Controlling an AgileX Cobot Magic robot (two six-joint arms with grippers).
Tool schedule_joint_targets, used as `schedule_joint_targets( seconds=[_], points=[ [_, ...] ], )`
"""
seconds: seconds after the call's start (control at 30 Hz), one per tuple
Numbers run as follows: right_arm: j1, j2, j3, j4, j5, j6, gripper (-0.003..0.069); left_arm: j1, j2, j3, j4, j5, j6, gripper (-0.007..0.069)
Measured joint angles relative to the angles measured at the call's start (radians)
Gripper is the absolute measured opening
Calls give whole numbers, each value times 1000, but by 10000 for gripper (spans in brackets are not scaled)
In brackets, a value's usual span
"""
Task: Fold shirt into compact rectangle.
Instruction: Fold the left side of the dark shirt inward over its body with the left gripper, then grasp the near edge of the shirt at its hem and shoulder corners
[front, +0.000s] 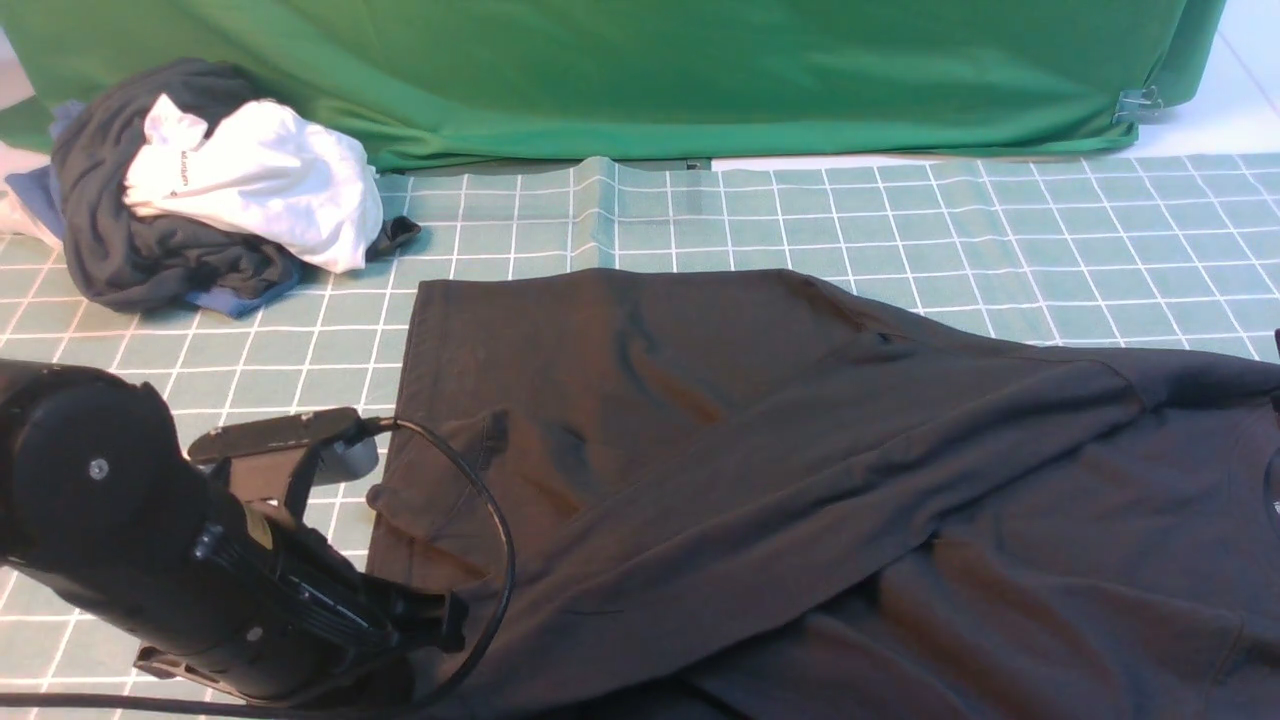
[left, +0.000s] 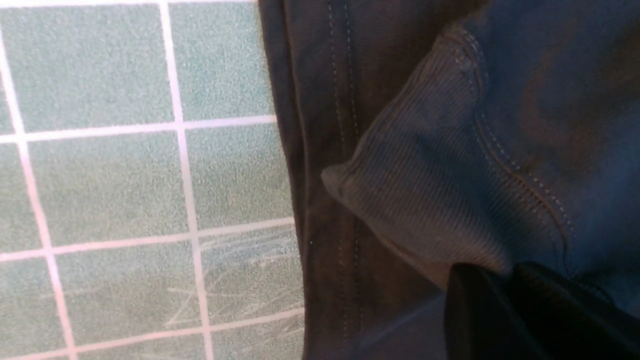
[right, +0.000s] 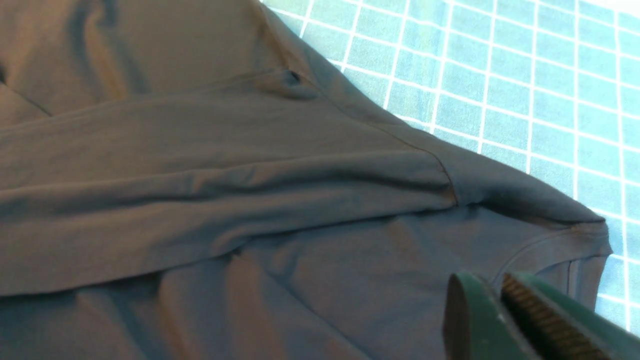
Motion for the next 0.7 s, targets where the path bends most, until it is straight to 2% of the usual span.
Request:
schedule_joint_targets(
  seconds=[0.03,0.13,0.27,0.3,0.47,0.57,0.6,0.63,0.7],
  points=[
    [0,0,0,2,0,0,84,0,0,5,3,0,1,112],
    [0,0,0,3,0,-1,87,0,0,24,4,13,1,237],
    [0,0,0,4,0,-16,90,0,-1,54,30,149,12,409],
    [0,0,0,4,0,-18,90,0,-1,59,35,171,12,430],
    [0,0,0,4,0,-22,92,-23,-1,98,47,208,12,474],
    [0,0,0,5,-1,-23,93,-99,-2,144,48,174,-17,478],
    [0,0,0,5,-2,-23,93,-162,-2,167,55,144,-41,479],
    [0,0,0,5,-4,-23,93,-169,-2,171,56,134,-51,479],
    [0,0,0,6,-8,-23,93,-231,-3,192,83,84,-122,479]
  ],
)
